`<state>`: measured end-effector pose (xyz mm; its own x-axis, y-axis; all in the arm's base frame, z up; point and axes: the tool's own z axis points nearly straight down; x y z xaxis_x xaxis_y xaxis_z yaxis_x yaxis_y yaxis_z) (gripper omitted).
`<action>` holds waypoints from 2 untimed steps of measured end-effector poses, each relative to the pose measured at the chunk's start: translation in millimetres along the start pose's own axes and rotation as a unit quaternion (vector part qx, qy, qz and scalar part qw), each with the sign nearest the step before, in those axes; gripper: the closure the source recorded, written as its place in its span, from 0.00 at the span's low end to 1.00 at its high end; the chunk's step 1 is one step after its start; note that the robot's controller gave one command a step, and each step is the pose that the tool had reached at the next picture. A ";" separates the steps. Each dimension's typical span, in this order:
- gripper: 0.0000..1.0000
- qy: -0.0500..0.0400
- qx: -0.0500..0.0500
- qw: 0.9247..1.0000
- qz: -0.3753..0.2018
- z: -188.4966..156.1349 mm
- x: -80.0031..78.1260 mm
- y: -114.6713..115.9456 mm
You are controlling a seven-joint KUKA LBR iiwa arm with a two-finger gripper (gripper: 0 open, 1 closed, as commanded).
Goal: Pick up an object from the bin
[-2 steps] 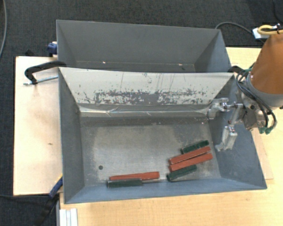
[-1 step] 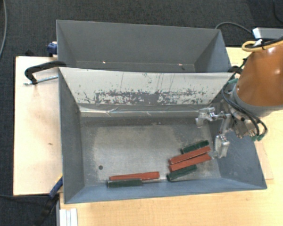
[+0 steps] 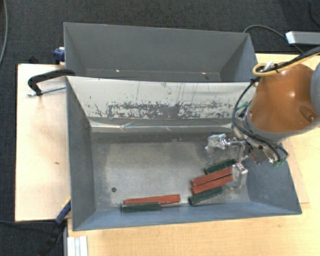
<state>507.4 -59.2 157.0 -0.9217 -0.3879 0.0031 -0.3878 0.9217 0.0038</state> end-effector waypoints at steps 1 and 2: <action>0.00 -0.002 0.002 1.000 -0.026 20.5 11.2 -10.9; 0.00 -0.002 0.003 0.995 -0.099 83.6 2.7 -25.0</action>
Offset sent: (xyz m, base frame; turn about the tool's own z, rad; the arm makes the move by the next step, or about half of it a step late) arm 0.0065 -0.0257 -0.0870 -0.2006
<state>514.3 -83.1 73.3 -0.8270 -0.5622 -0.0022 -0.5622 0.8270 -0.0013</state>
